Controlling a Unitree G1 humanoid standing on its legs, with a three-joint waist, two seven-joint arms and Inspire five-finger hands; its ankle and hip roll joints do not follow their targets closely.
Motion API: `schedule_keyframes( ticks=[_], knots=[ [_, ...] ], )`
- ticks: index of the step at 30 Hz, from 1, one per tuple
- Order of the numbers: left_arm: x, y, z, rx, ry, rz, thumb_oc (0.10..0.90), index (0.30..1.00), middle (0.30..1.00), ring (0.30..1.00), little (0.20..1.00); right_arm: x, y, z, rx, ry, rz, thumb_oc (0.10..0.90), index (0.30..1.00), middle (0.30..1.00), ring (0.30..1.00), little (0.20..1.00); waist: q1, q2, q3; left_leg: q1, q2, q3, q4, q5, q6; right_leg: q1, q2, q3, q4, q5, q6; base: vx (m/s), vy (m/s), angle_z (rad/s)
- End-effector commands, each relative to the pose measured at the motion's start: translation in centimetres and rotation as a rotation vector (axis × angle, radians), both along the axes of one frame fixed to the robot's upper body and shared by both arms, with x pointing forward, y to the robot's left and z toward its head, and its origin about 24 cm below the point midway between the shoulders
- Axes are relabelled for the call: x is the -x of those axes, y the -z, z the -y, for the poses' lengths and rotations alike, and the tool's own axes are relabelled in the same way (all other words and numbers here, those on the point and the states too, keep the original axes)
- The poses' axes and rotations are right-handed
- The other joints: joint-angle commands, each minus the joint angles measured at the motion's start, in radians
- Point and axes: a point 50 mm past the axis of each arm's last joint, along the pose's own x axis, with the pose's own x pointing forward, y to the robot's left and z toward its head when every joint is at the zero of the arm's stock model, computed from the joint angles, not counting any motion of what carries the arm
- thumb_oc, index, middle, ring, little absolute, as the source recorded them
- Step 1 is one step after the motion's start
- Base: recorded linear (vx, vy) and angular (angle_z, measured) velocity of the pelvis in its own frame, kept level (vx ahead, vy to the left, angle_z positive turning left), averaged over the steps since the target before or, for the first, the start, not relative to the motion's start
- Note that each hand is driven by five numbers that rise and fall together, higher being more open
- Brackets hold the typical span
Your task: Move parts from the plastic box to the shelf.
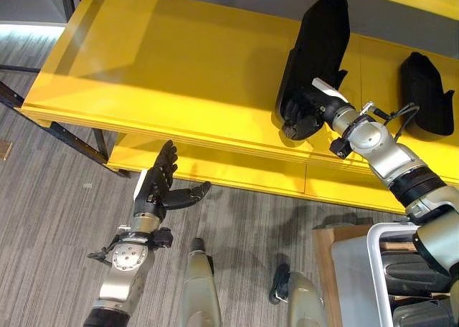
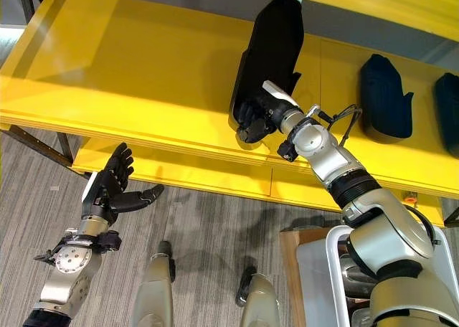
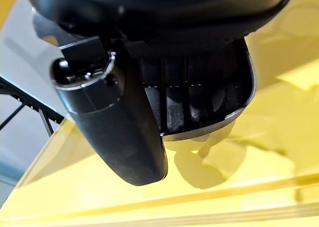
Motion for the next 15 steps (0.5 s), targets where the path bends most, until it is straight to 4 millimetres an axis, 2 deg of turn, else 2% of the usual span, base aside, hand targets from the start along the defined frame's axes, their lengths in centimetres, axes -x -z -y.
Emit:
schedule_keyframes(
  ticks=[1,7,12,15],
  knots=[
    [0.0,-4.4,1.3,-0.022,0.095,0.241,0.9,1.0,1.0,1.0,1.0,1.0,-7.6,-0.1,-0.047,-0.093,0.247,0.4,0.3,0.3,0.3,0.3,0.018,-0.006,-0.082,0.044,0.042,-0.026,0.038,-0.071,0.013,0.017,0.022,0.026,0.062,0.003,-0.03,0.02,-0.036,0.09],
    [-0.1,-4.3,1.6,-0.012,0.106,0.237,0.9,1.0,1.0,1.0,1.0,1.3,-7.5,0.7,-0.06,-0.109,0.215,0.4,0.3,0.3,0.3,0.3,0.027,-0.005,-0.089,0.026,0.034,-0.041,0.036,-0.065,0.011,0.008,0.017,0.011,0.067,-0.002,-0.032,0.01,-0.027,0.09],
    [-0.2,-4.2,1.6,-0.004,0.107,0.238,0.9,1.0,1.0,1.0,1.0,1.4,-8.1,1.5,-0.048,-0.092,0.215,0.4,0.3,0.3,0.3,0.3,0.034,-0.003,-0.09,0.021,0.033,-0.046,0.03,-0.06,0.011,0.003,0.017,0.01,0.066,-0.004,-0.032,0.0,-0.011,0.08],
    [0.0,-4.3,1.2,0.001,0.091,0.242,0.9,1.0,1.0,1.0,1.0,1.5,-8.6,2.7,-0.044,-0.052,0.228,0.4,0.3,0.3,0.3,0.3,0.035,0.002,-0.09,0.012,0.032,-0.047,0.03,-0.059,0.01,-0.002,0.016,0.006,0.063,-0.002,-0.03,0.0,0.0,0.0]
  ],
)
